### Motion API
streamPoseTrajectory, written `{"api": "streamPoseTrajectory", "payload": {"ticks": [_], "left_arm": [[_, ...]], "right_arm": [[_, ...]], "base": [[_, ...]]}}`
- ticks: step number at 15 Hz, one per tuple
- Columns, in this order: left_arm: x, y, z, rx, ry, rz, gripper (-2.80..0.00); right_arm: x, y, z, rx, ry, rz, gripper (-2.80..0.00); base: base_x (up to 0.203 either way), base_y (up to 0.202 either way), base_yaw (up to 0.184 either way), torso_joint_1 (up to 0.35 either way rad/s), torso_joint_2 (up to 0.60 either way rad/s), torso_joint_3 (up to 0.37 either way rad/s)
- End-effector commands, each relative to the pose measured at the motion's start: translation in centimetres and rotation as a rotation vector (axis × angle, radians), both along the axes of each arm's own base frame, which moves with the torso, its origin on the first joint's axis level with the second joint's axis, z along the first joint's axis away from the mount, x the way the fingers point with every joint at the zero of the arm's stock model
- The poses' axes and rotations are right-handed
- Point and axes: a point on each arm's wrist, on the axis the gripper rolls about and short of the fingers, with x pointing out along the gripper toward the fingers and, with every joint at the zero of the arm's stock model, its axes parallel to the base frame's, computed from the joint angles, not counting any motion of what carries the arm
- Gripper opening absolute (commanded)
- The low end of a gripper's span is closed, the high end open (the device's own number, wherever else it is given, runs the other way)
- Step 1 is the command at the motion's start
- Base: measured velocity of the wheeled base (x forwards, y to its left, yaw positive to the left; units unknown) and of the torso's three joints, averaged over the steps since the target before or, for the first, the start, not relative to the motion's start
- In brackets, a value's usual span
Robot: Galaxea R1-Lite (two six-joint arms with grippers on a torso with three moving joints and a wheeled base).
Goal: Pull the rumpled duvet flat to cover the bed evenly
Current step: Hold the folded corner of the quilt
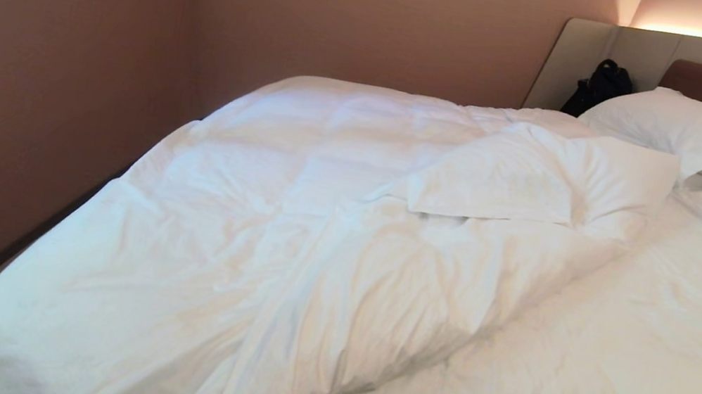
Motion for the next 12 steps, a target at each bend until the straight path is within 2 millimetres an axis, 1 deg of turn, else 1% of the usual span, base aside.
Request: {"api": "streamPoseTrajectory", "payload": {"ticks": [1,2,4,5,6,10,11,12], "left_arm": [[-1.2,-1.3,1.3,-0.066,-0.069,-0.115,-2.8],[-1.8,-1.8,1.7,-0.091,-0.083,-0.175,-2.8],[-2.6,-2.6,1.8,-0.103,-0.087,-0.256,-2.8],[-2.9,-3.0,1.8,-0.104,-0.085,-0.285,-2.8],[-2.9,-3.0,1.7,-0.104,-0.085,-0.285,-2.8],[-3.7,-6.3,1.5,-0.102,-0.08,-0.405,-2.8],[-4.0,-6.7,1.4,-0.101,-0.08,-0.421,-2.8],[-4.0,-6.8,1.4,-0.101,-0.079,-0.423,-2.8]], "right_arm": [[0.0,0.0,0.0,0.0,-0.001,0.0,-2.8],[0.0,0.0,0.0,0.0,0.001,0.0,-2.8],[0.0,0.0,0.0,0.0,0.001,0.0,-2.8],[0.0,0.0,0.0,0.0,-0.001,0.0,-2.8],[0.0,0.0,0.0,0.0,0.0,0.0,-2.8],[0.0,0.0,0.0,0.0,0.001,0.0,-2.8],[0.0,0.0,0.0,0.0,0.002,0.0,-2.8],[0.0,0.0,0.0,0.0,0.0,0.0,-2.8]], "base": [[0.0,0.0,0.0,0.0,0.0,0.0],[0.0,0.0,0.0,0.0,0.0,0.0],[0.0,0.0,0.0,0.0,0.0,0.0],[0.0,0.0,0.0,0.0,0.0,0.0],[0.0,0.0,0.0,0.0,0.0,0.0],[0.0,0.0,0.0,0.0,0.0,0.0],[0.0,0.0,0.0,0.0,0.0,0.0],[0.0,0.0,0.0,0.0,0.0,0.0]]}}
